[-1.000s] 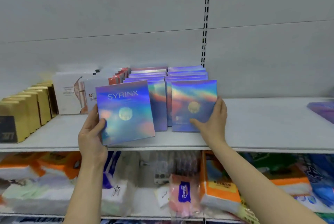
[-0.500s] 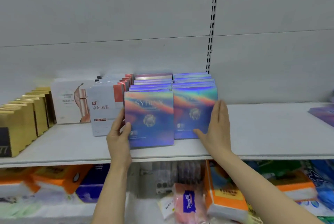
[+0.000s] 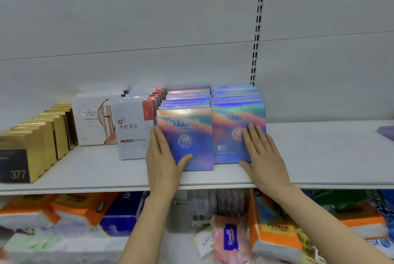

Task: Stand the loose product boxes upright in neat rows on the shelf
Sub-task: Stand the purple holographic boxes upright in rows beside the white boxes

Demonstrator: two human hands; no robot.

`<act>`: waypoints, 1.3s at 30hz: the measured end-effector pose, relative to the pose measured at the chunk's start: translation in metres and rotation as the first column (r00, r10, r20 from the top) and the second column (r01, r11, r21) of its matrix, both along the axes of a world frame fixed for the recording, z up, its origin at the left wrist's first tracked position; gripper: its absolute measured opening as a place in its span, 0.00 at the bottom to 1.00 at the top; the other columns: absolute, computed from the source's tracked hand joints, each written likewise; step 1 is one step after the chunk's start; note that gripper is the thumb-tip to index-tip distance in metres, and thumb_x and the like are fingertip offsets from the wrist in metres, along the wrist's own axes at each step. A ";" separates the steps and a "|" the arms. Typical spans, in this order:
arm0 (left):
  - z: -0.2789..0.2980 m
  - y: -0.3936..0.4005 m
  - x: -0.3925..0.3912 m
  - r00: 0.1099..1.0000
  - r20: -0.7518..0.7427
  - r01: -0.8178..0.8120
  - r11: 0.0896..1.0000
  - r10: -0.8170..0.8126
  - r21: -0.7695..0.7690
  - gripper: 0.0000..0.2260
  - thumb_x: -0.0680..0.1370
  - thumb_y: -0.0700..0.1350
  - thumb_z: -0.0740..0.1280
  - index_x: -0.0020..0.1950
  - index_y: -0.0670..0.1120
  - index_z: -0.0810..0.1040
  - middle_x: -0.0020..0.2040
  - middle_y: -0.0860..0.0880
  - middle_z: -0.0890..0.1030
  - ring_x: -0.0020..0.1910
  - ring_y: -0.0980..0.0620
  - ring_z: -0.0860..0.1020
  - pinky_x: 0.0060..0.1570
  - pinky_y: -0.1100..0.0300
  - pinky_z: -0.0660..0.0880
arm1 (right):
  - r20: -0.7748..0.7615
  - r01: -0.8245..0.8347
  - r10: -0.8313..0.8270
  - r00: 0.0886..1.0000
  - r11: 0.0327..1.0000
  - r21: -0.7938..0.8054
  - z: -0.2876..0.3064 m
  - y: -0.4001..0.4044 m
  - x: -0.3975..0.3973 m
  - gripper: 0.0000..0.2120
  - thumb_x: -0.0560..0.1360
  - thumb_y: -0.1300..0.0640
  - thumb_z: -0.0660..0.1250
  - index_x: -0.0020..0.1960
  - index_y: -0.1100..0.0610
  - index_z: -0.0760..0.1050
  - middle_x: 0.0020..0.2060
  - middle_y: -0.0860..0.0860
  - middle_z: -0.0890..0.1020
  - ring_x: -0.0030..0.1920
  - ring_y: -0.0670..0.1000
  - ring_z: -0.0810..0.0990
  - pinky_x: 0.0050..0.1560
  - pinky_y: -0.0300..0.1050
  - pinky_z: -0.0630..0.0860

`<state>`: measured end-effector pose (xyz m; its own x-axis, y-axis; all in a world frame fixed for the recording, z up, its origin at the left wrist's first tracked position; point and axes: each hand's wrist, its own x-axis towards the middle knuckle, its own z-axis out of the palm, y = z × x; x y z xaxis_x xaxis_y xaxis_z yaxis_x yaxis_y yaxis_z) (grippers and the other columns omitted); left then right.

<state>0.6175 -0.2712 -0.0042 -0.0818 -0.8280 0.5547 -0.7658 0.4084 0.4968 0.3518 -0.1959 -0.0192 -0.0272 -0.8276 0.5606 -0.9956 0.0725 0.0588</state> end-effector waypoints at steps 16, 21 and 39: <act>0.000 0.073 -0.108 0.935 0.315 0.301 0.836 -0.164 -0.459 0.13 0.76 0.47 0.66 0.57 0.43 0.84 0.58 0.43 0.83 0.56 0.41 0.80 0.55 0.49 0.73 | 0.024 0.109 -0.107 0.994 0.987 -0.121 0.020 0.093 -0.046 0.22 0.73 0.56 0.63 0.65 0.62 0.76 0.61 0.56 0.80 0.61 0.56 0.78 0.66 0.54 0.71; 0.007 0.114 -0.183 0.900 0.312 0.420 0.798 -0.305 -0.433 0.12 0.77 0.48 0.64 0.52 0.45 0.84 0.53 0.47 0.84 0.51 0.45 0.82 0.51 0.53 0.73 | 0.051 0.151 -0.145 0.988 0.976 -0.157 0.023 0.144 -0.105 0.19 0.75 0.55 0.57 0.58 0.60 0.79 0.54 0.54 0.83 0.54 0.55 0.81 0.58 0.50 0.76; 0.024 0.233 -0.476 0.805 0.321 0.559 0.819 -0.499 -0.131 0.08 0.70 0.44 0.76 0.48 0.48 0.85 0.45 0.51 0.85 0.42 0.47 0.83 0.37 0.54 0.79 | 0.086 0.418 -0.410 0.908 0.877 -0.237 0.023 0.327 -0.368 0.15 0.73 0.58 0.63 0.57 0.61 0.80 0.44 0.54 0.84 0.42 0.56 0.82 0.40 0.49 0.79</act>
<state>0.1417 -0.0382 0.0194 -0.6387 -0.4791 0.6020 -0.4865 0.8577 0.1664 -0.0157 0.1310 0.0042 -0.3583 -0.5738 0.7365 -0.8727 0.4862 -0.0457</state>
